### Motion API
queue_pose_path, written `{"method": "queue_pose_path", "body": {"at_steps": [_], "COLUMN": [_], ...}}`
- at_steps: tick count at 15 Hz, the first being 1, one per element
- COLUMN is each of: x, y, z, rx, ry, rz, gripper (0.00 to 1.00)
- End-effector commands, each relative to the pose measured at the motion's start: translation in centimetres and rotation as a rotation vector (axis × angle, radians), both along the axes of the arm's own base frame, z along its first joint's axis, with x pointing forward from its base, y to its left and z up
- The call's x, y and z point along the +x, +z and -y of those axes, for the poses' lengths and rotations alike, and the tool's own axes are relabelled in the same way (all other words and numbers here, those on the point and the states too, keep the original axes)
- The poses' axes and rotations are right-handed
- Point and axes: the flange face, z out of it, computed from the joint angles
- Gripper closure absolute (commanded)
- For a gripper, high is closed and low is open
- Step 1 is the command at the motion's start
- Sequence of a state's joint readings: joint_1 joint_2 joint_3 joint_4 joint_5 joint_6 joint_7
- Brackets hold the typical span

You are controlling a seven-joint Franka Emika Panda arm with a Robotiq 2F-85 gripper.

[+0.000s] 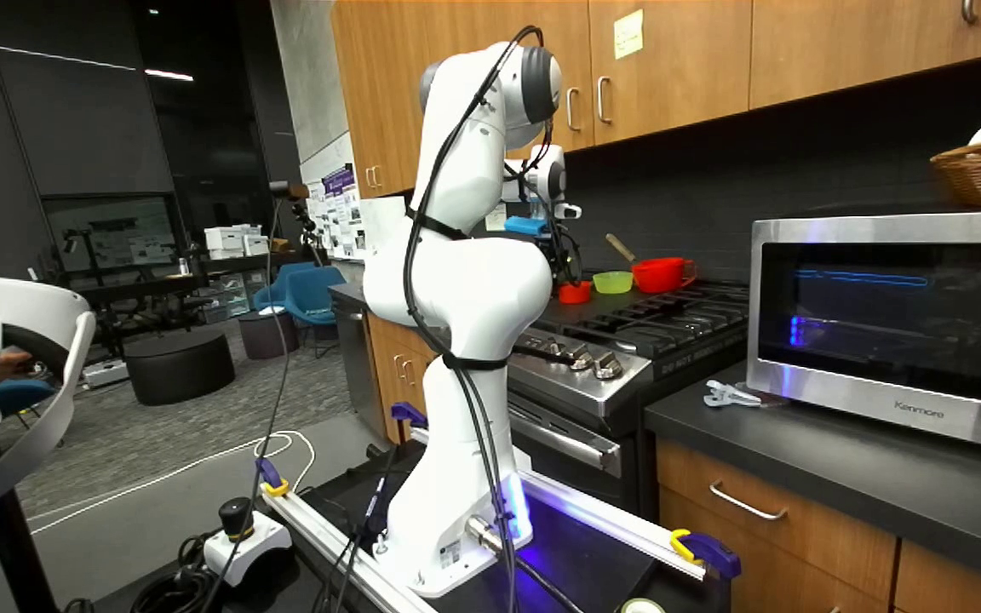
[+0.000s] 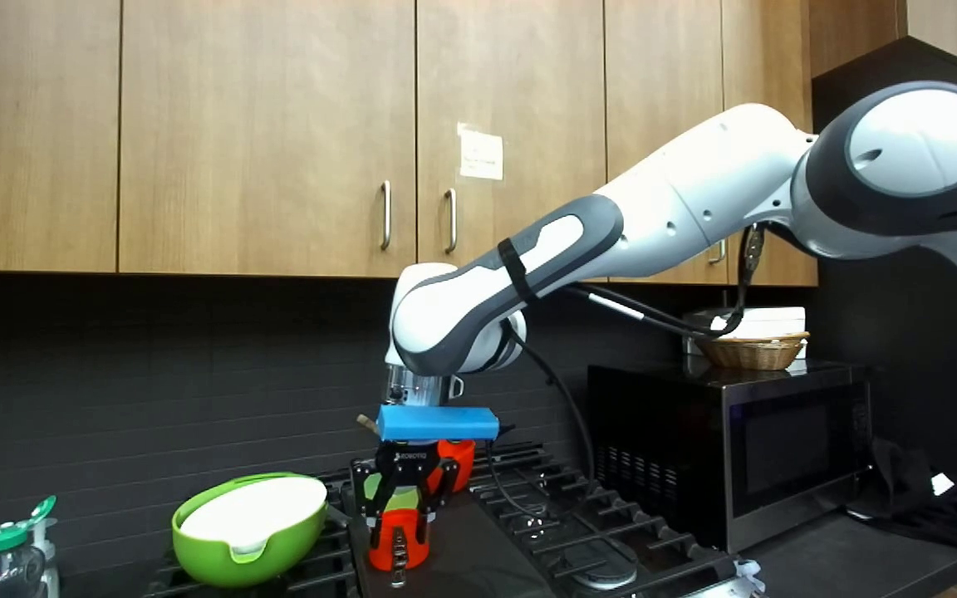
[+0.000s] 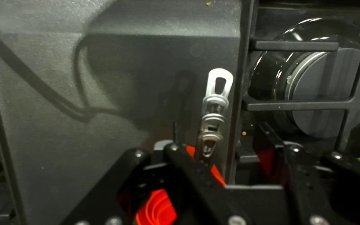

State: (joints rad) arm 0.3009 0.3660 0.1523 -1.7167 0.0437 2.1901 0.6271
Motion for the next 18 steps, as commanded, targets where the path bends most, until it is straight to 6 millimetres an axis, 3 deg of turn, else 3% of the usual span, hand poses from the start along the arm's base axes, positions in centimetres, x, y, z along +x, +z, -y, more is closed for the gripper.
{"method": "queue_pose_path", "body": {"at_steps": [1, 9, 18], "x": [0.2, 0.8, 1.6], "y": [0.5, -0.9, -0.5], "z": [-0.1, -0.9, -1.0], "rx": [0.003, -0.024, -0.048], "ry": [0.001, 0.011, 0.013], "rz": [-0.009, -0.032, -0.022], "gripper": [0.47, 0.35, 0.44]}}
